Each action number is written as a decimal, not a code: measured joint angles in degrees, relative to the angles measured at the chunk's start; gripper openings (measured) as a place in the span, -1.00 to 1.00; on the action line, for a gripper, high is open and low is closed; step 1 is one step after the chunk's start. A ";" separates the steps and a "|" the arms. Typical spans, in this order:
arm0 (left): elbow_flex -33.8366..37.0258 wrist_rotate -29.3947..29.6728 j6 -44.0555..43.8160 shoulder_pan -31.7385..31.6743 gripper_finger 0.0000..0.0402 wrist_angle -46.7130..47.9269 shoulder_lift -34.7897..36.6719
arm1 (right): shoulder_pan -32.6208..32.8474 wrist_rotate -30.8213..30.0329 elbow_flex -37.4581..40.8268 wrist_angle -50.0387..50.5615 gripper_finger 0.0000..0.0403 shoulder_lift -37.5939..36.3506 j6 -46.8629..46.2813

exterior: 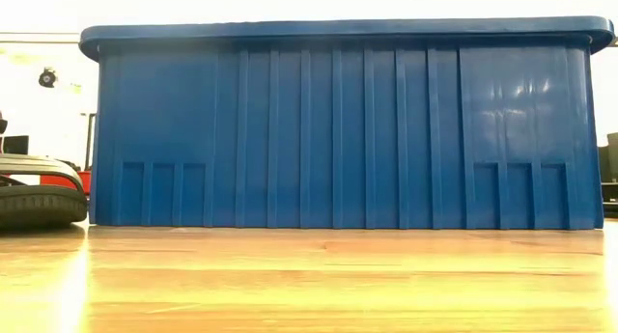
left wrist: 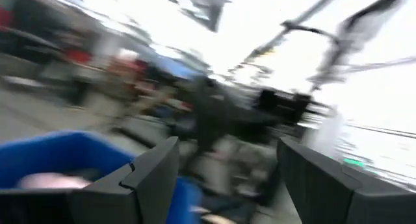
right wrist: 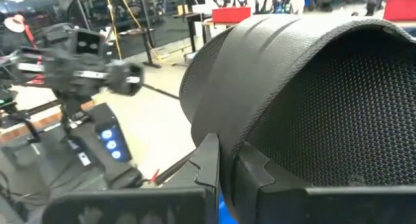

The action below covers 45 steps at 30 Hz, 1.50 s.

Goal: Pick and place slides into bin
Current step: Put the black slide into the blue container

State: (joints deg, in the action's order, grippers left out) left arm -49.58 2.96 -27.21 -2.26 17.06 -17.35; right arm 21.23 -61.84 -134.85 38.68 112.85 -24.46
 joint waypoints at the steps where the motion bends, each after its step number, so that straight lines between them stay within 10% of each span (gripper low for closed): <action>1: 0.00 -3.33 -1.06 0.00 0.21 -2.19 -0.81 | -0.37 0.04 0.00 -0.12 -0.94 -0.40 1.22; 22: -6.05 -17.72 2.08 0.02 0.21 -9.51 -20.77 | -2.51 -5.23 0.04 9.07 -0.94 -0.69 3.81; 45: -7.04 -17.77 5.58 0.02 0.21 -18.63 -35.47 | -1.43 3.32 0.41 9.16 -0.94 2.58 16.57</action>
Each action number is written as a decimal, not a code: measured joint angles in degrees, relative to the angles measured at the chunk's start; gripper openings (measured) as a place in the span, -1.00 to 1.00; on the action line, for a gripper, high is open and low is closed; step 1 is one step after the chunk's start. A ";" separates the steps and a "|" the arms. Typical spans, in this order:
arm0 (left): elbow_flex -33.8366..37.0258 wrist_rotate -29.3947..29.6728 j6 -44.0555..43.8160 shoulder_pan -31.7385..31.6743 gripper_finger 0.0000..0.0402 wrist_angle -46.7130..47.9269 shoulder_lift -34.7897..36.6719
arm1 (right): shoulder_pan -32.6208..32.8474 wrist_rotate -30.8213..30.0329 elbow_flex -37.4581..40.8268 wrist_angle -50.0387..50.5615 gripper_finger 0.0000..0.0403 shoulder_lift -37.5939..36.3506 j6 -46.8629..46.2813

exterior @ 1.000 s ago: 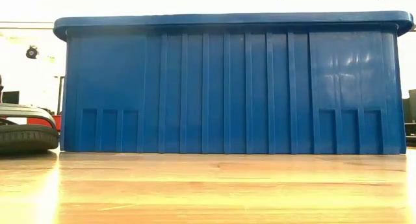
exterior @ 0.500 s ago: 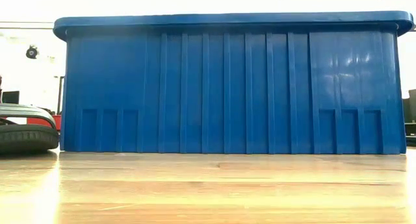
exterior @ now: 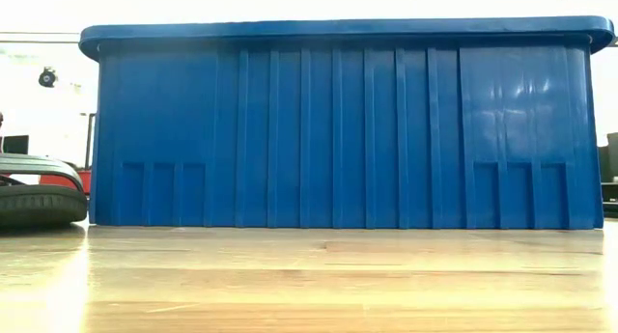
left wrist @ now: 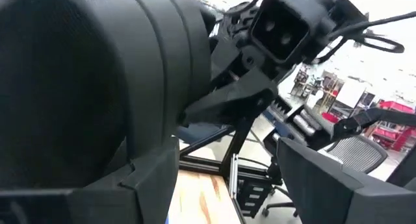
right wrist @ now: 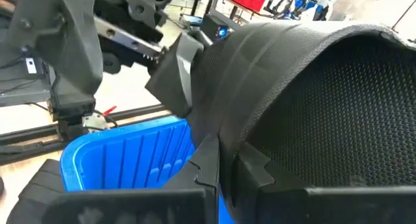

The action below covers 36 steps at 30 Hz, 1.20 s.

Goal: Pick and place slides into bin
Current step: Put the black slide into the blue container

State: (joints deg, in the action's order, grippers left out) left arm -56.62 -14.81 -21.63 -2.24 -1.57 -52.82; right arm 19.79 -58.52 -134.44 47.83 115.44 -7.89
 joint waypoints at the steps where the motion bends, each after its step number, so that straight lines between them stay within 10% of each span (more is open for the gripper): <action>1: 0.00 -0.10 0.04 0.00 0.21 0.02 -0.10 | 0.07 -0.03 -0.01 -0.02 -0.94 0.00 0.01; 13: 0.21 0.73 9.14 0.01 0.21 0.07 5.21 | 0.46 0.04 -0.01 -0.07 -0.94 0.00 1.30; 22: 2.51 11.92 10.44 -0.02 0.21 0.60 6.94 | 0.46 0.00 -0.01 -1.73 -0.94 0.00 1.34; 36: 2.12 10.04 9.83 -0.02 0.21 -9.59 0.48 | 0.48 0.22 -0.01 -1.97 -0.94 -0.09 0.78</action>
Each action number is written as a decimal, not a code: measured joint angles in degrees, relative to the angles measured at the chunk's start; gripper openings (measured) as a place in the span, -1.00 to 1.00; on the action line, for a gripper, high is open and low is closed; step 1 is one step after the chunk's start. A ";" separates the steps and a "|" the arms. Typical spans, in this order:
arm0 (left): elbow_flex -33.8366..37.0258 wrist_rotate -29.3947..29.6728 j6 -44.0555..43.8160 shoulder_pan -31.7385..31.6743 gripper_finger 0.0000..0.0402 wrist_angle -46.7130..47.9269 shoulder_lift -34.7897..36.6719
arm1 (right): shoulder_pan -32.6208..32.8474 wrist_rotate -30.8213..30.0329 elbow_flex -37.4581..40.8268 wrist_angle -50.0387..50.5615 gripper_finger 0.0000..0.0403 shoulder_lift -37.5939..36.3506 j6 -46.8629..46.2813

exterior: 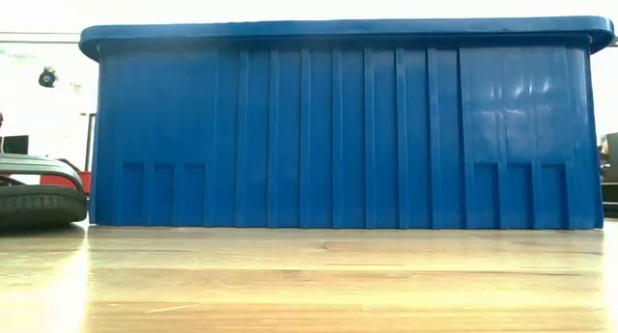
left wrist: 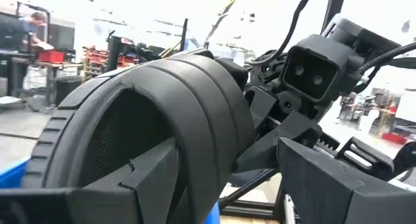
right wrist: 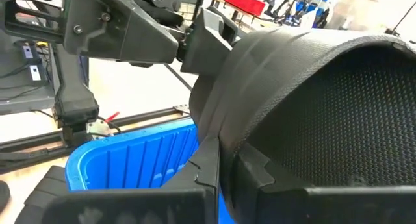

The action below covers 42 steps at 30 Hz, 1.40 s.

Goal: Pick and place slides into bin
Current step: Put the black slide into the blue container

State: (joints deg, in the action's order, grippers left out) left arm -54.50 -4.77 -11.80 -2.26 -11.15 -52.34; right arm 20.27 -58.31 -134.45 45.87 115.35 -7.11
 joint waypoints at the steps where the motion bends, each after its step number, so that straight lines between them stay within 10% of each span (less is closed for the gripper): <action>1: 0.00 -0.58 -0.33 0.00 0.21 -0.70 -0.36 | 0.00 -0.01 0.00 -0.02 -0.94 -0.02 0.00; 13: -0.22 -5.06 -6.37 -0.04 0.10 -1.68 -2.61 | 0.26 2.49 -0.02 -0.26 -0.94 -0.15 1.22; 25: -0.52 -5.38 -7.43 -0.10 -0.93 -1.96 -3.12 | 1.36 2.86 -0.09 -0.49 -0.94 -0.15 3.15; 42: -0.70 -2.81 -7.38 -4.18 -1.00 -3.15 -1.07 | 1.73 -0.93 0.00 9.14 -0.59 -0.34 4.96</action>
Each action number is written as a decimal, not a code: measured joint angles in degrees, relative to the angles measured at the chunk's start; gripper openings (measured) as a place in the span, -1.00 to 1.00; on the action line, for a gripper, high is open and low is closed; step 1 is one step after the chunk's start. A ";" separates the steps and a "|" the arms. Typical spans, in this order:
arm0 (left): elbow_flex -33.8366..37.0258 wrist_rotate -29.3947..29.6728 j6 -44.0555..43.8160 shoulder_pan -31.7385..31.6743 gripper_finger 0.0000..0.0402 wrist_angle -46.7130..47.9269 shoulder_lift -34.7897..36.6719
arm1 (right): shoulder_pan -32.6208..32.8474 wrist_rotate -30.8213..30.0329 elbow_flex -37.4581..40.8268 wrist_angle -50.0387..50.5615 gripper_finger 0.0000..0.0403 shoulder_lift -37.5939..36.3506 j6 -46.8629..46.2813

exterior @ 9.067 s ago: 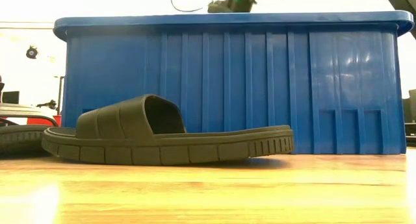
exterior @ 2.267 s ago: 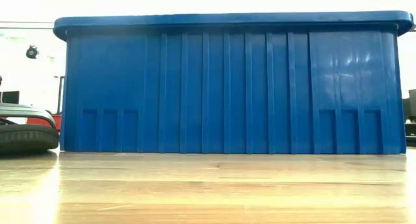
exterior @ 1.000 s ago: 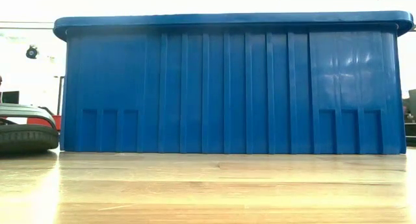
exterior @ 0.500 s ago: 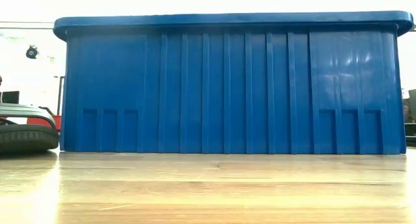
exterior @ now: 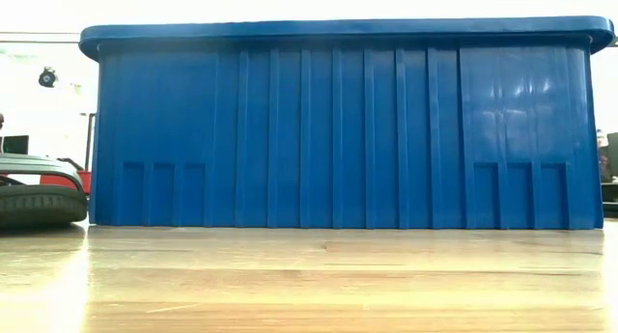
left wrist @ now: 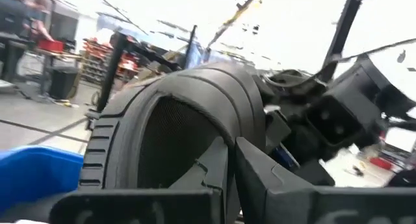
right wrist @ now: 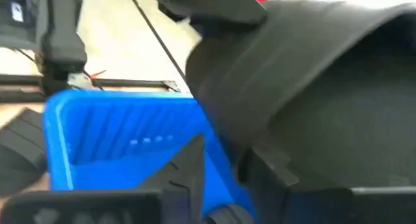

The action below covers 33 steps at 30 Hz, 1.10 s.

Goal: Pick and place slides into bin
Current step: Put the black slide into the blue container

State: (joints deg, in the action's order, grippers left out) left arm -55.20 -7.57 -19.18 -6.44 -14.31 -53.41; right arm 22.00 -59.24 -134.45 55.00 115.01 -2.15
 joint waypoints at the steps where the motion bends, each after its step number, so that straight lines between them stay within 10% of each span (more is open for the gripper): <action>1: 0.00 0.28 0.00 -0.47 -1.00 -0.09 0.21 | 0.00 -0.25 0.00 0.91 -0.55 -0.17 -0.04; 14: -0.21 6.53 -0.24 -5.04 -1.00 -2.37 2.44 | 0.48 0.08 0.00 14.16 -0.33 -5.28 -1.61; 25: 0.45 7.33 -9.74 -8.63 -1.00 8.43 3.20 | 0.88 20.68 0.00 19.10 -0.42 -13.12 -7.17; 33: 0.72 -0.44 -22.54 -9.15 -1.00 11.45 -0.35 | 0.98 32.23 -0.11 13.78 -0.45 -17.49 13.80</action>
State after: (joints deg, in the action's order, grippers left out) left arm -54.48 -8.01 -41.71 -15.59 -2.85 -53.76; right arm 22.97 -27.01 -134.56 68.79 97.51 11.64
